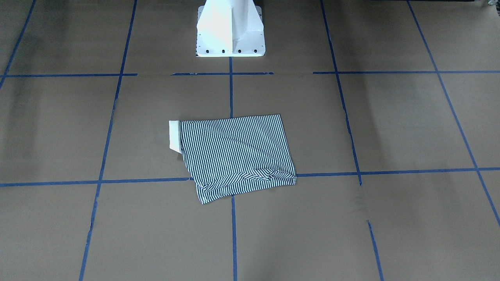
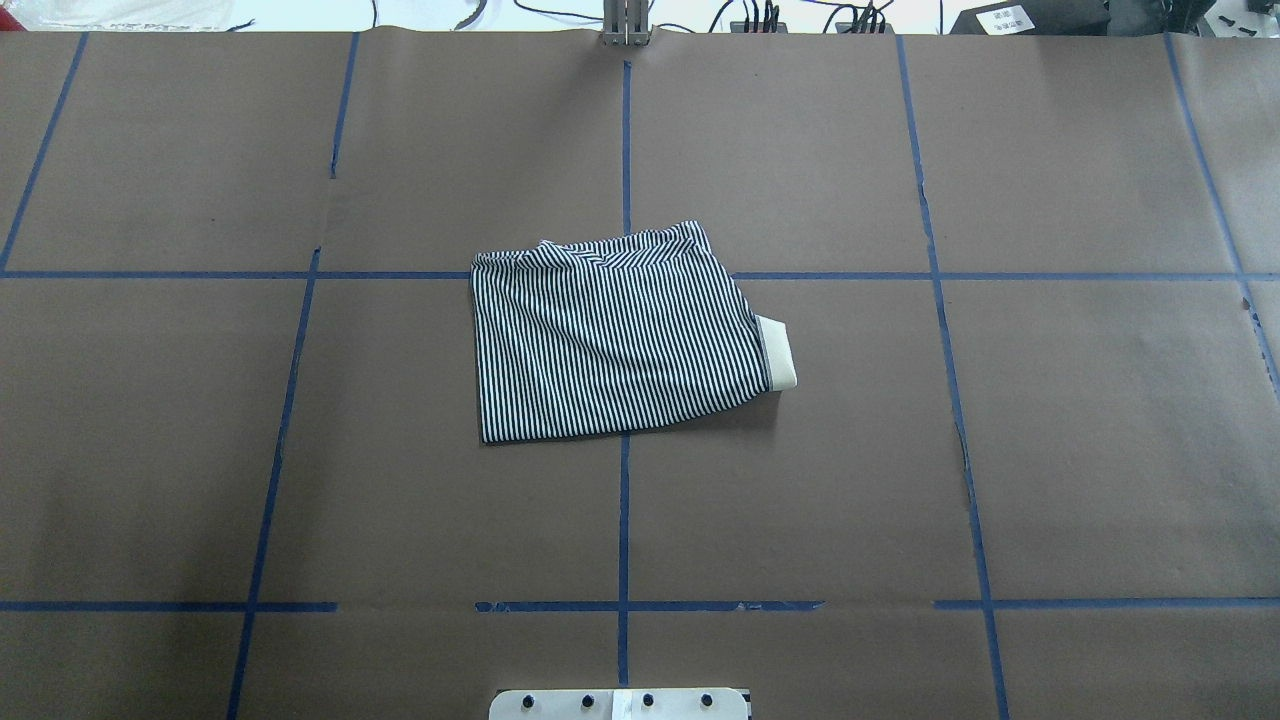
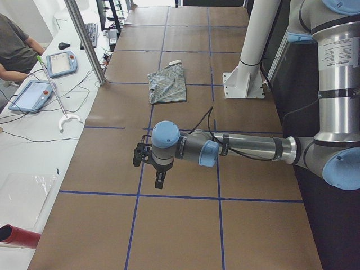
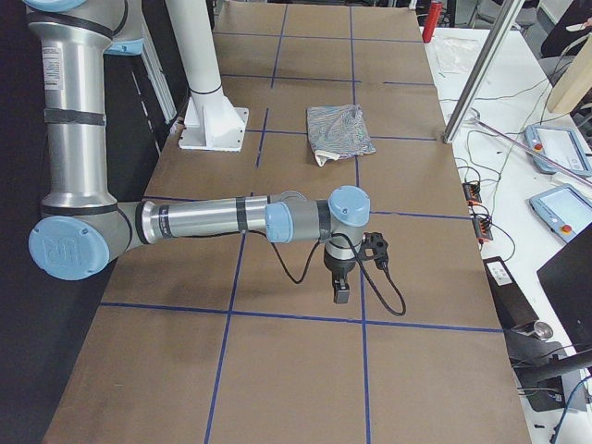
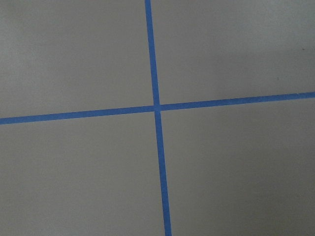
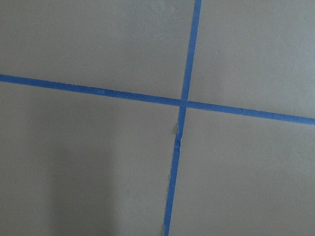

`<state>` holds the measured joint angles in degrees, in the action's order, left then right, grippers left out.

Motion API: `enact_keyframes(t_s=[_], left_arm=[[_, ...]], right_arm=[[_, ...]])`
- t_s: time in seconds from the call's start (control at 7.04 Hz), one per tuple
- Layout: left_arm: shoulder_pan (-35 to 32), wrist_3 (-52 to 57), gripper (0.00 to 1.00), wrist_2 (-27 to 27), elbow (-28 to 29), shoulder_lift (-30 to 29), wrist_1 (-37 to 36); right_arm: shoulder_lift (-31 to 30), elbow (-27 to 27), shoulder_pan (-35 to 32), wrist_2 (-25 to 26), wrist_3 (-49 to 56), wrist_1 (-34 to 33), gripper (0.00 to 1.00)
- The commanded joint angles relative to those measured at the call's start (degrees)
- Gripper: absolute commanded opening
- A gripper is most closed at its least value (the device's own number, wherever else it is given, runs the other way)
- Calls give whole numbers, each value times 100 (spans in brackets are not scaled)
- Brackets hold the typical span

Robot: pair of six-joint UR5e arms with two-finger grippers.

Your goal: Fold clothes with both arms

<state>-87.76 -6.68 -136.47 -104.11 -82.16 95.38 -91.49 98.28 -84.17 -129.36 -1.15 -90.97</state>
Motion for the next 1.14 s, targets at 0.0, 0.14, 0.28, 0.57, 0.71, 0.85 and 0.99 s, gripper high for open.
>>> enact_keyframes(t_s=[0.0, 0.14, 0.28, 0.57, 0.71, 0.85, 0.99], left_arm=[[4, 35, 100, 224, -243, -1, -750], [-13, 35, 100, 200, -268, 59, -767], [-22, 26, 100, 174, -268, 68, -767], [-14, -1, 100, 182, -208, 321, -662], [-13, -9, 100, 165, -93, 306, -401], [-22, 34, 100, 208, -153, 245, -346], [-13, 339, 100, 565, -188, 209, -267]], right_arm=[[-26, -19, 6, -19, -17, 35, 100], [-26, -19, 6, -28, -34, 53, 100], [-18, -46, 84, -11, -52, 53, 100], [-17, -54, 111, -28, -61, 53, 100], [-18, -55, 129, -37, -70, 53, 100], [-18, -63, 129, -54, -87, 36, 100], [-9, -142, 129, -55, -53, 62, 100]])
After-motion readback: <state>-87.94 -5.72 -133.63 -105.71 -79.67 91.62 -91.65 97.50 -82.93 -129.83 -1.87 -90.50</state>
